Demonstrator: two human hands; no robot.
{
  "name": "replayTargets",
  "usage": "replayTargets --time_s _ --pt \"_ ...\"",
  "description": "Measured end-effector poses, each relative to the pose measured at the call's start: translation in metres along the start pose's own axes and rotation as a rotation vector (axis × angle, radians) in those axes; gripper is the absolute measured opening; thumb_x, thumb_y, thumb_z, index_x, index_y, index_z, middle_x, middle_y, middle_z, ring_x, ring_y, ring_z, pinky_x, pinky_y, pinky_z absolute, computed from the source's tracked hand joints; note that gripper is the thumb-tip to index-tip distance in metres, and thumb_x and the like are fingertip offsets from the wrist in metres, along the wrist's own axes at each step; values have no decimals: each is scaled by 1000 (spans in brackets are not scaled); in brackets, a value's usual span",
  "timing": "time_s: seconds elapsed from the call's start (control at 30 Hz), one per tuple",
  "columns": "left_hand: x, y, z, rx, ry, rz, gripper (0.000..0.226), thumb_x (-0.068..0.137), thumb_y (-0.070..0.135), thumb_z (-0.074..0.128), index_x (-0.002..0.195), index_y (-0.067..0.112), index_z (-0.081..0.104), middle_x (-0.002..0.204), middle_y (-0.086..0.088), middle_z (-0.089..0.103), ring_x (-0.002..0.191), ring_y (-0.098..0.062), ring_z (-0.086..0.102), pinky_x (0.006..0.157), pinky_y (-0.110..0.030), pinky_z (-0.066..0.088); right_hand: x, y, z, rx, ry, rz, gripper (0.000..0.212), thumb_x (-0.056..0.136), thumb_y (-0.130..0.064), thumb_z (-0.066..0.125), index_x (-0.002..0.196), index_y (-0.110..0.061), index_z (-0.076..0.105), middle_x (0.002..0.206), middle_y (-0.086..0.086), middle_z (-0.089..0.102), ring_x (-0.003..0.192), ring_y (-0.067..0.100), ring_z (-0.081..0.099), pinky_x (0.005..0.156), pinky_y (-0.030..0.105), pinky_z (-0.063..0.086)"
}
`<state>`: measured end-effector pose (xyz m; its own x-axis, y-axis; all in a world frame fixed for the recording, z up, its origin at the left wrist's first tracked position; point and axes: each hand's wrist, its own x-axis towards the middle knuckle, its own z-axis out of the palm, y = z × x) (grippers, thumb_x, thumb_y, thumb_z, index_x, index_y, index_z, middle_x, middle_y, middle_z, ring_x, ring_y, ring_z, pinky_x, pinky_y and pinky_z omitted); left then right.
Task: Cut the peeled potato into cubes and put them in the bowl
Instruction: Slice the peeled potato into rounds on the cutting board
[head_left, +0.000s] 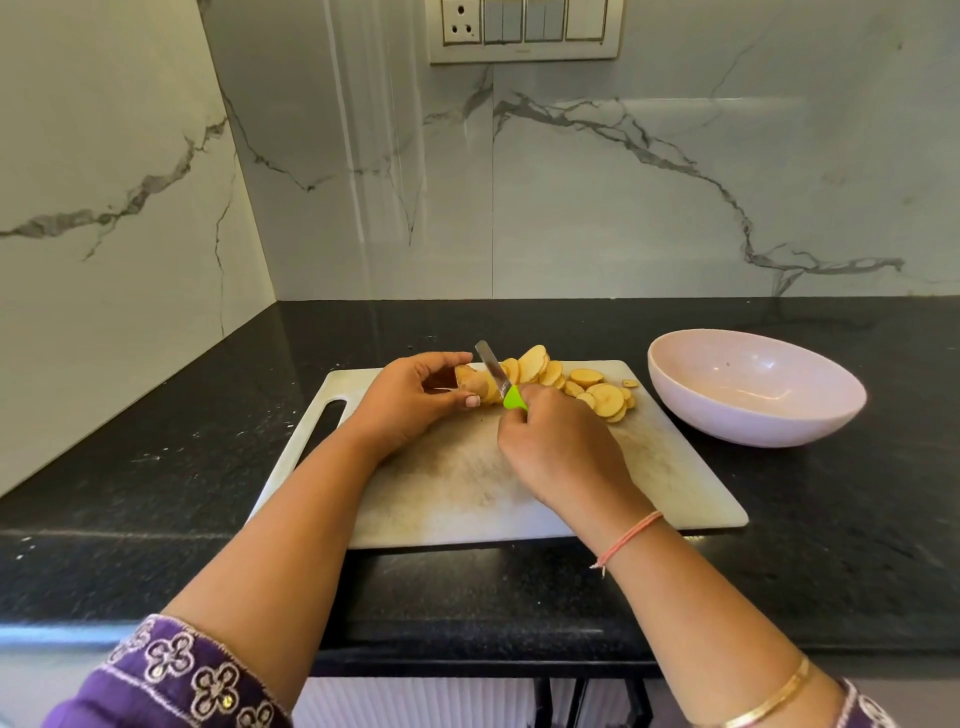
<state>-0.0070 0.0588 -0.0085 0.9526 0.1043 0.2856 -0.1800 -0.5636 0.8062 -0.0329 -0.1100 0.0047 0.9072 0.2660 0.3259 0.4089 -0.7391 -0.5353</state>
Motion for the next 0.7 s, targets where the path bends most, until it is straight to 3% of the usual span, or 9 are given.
replayTargets --time_s 0.13,0.4,0.53,0.7 --pt "1 -2 -4 -31 96 -24 50 76 19 77 120 17 54 108 2 65 99 -10 63 87 -20 50 -1 -3 1 11 4 -23 33 97 -25 36 123 -18 55 96 5 64 85 24 59 66 30 44" --pt "3 -6 -5 48 76 -42 40 78 21 76 115 15 63 106 1 70 100 -13 65 95 -34 51 2 -12 9 -66 7 -93 38 97 -25 36 130 -15 50 108 9 64 99 27 58 71 33 46" --pt "1 -4 -7 57 78 -34 38 81 19 74 118 16 63 105 2 70 100 -12 65 95 -30 50 5 -11 13 -121 53 -144 38 97 -25 35 130 -14 49 99 7 64 89 25 59 64 31 46" --pt "-1 -2 -8 32 102 -60 38 81 20 73 118 16 63 101 5 70 97 -8 65 88 -21 50 9 -11 17 -186 36 -159 35 97 -25 34 127 -14 50 81 2 50 75 21 51 49 26 29"
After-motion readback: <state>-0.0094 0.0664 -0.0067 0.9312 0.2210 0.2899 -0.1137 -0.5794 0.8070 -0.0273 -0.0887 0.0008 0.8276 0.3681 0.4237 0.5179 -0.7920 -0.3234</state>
